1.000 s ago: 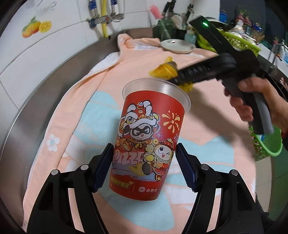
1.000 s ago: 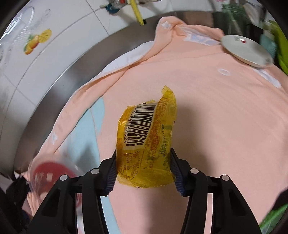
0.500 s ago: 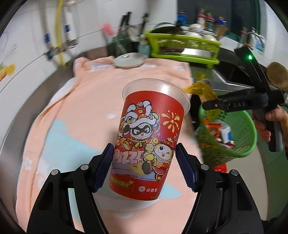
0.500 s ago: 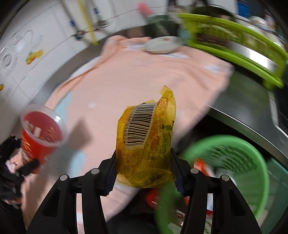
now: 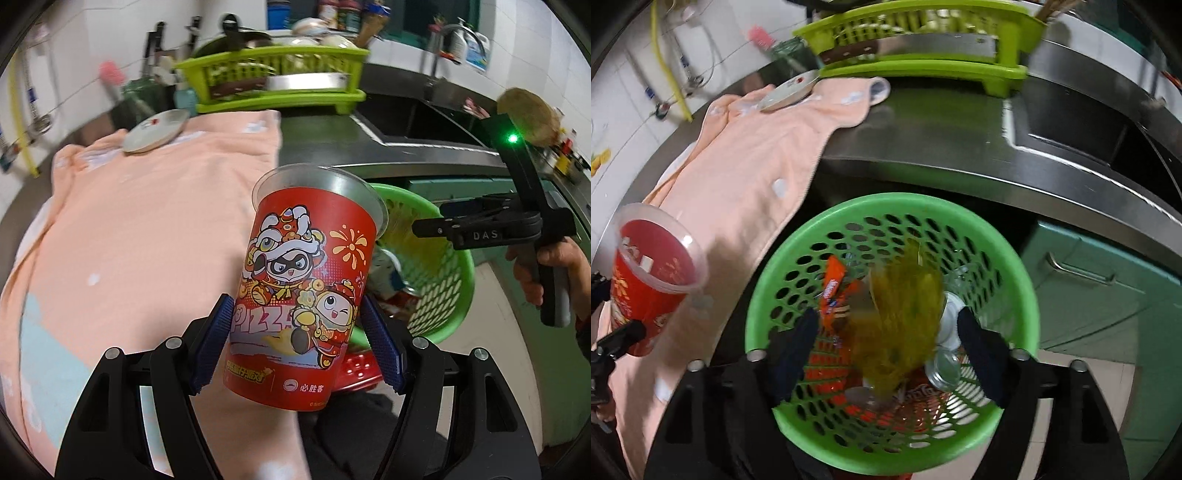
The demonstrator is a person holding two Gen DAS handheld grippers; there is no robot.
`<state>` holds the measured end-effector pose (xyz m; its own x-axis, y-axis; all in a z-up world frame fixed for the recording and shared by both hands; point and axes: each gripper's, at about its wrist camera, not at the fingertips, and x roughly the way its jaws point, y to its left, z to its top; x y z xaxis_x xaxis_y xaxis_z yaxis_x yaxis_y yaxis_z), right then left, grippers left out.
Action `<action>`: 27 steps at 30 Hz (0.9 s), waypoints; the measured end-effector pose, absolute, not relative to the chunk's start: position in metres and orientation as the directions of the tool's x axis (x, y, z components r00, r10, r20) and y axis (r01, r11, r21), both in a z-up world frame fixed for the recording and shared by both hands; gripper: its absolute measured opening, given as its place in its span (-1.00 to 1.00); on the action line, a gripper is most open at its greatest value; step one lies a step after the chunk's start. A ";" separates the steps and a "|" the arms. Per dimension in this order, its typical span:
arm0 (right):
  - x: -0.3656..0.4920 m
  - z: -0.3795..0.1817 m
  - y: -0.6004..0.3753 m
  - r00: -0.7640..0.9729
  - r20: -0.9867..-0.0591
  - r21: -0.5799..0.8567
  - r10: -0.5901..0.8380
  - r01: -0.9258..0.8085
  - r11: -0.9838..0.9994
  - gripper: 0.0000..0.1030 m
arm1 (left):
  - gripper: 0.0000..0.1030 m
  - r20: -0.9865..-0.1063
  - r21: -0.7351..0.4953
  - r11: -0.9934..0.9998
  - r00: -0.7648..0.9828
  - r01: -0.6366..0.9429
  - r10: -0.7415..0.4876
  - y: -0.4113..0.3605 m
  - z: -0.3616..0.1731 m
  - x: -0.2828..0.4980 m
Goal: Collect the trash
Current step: 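Carry the red cup and yellow wrapper over the green basket and release both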
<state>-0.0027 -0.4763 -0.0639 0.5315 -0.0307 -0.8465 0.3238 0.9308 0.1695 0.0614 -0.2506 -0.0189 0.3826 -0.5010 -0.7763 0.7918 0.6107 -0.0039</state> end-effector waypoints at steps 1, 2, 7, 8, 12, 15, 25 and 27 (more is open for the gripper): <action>-0.006 -0.065 -0.480 0.532 -0.846 0.170 -0.035 0.331 0.928 0.48 | 0.34 -0.779 -0.008 0.607 0.375 0.795 -0.502 -0.256 -0.020 0.061; -0.009 -0.065 -0.482 0.533 -0.845 0.173 -0.036 0.336 0.926 0.49 | 0.34 -0.784 -0.016 0.601 0.363 0.799 -0.504 -0.264 -0.023 0.060; -0.026 -0.063 -0.486 0.556 -0.830 0.185 -0.045 0.351 0.918 0.58 | 0.33 -0.800 -0.036 0.575 0.321 0.817 -0.506 -0.295 -0.034 0.057; -0.031 -0.061 -0.486 0.561 -0.826 0.186 -0.049 0.353 0.917 0.62 | 0.33 -0.803 -0.041 0.573 0.314 0.819 -0.506 -0.299 -0.035 0.056; -0.045 -0.058 -0.488 0.579 -0.813 0.188 -0.058 0.356 0.915 0.63 | 0.30 -0.810 -0.058 0.566 0.293 0.822 -0.509 -0.319 -0.042 0.055; -0.055 -0.056 -0.488 0.594 -0.803 0.207 -0.053 0.361 0.909 0.65 | 0.30 -0.814 -0.076 0.565 0.276 0.821 -0.512 -0.330 -0.045 0.055; -0.069 -0.051 -0.480 0.626 -0.779 0.249 -0.027 0.348 0.904 0.65 | 0.32 -0.815 -0.115 0.578 0.256 0.808 -0.520 -0.326 -0.048 0.052; -0.071 -0.048 -0.474 0.636 -0.771 0.247 -0.031 0.344 0.906 0.65 | 0.32 -0.812 -0.117 0.589 0.264 0.800 -0.520 -0.319 -0.046 0.054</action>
